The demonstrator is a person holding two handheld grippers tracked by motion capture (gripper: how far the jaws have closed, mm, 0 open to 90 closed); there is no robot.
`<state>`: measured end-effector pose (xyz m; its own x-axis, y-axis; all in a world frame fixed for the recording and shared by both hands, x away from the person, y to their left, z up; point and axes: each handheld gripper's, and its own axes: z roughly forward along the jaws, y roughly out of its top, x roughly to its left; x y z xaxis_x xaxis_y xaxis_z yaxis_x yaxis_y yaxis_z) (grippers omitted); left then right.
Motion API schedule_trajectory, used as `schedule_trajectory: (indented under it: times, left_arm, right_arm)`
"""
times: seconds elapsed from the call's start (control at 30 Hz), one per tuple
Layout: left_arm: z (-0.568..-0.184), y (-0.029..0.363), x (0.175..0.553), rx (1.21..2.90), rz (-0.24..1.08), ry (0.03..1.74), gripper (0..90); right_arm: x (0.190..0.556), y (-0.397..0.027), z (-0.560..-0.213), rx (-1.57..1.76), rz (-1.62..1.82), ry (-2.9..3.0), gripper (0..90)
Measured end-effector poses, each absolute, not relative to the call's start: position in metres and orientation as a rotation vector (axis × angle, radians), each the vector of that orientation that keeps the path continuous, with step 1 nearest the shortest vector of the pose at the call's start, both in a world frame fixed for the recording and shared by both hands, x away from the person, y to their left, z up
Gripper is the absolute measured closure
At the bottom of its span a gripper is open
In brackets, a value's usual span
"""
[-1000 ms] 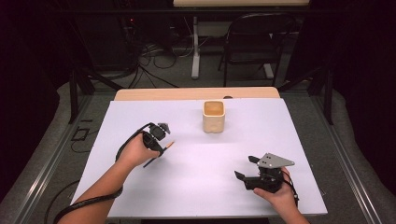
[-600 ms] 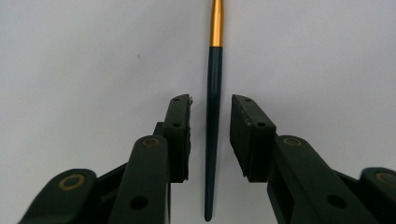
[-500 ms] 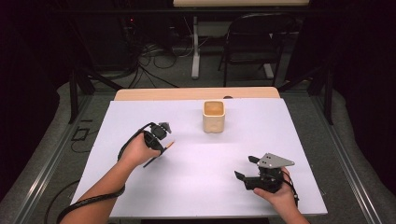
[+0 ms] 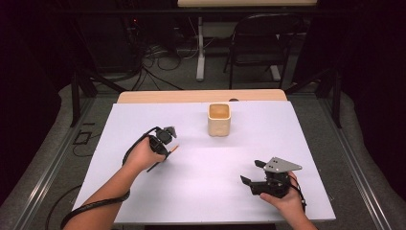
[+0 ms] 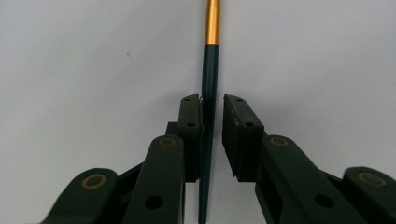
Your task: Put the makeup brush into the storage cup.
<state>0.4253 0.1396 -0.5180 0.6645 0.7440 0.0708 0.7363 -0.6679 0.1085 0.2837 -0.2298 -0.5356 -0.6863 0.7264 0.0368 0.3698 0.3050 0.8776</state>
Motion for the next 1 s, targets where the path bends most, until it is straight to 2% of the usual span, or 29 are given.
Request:
schedule_trajectory:
  times: [1.0]
  left_arm:
    - [-0.5241, 0.1379, 0.4293, 2.816, 0.144, 1.264, 82.0]
  right_arm:
    - [0.2839, -0.2296, -0.5359, 0.98, 1.343, 2.207, 20.9]
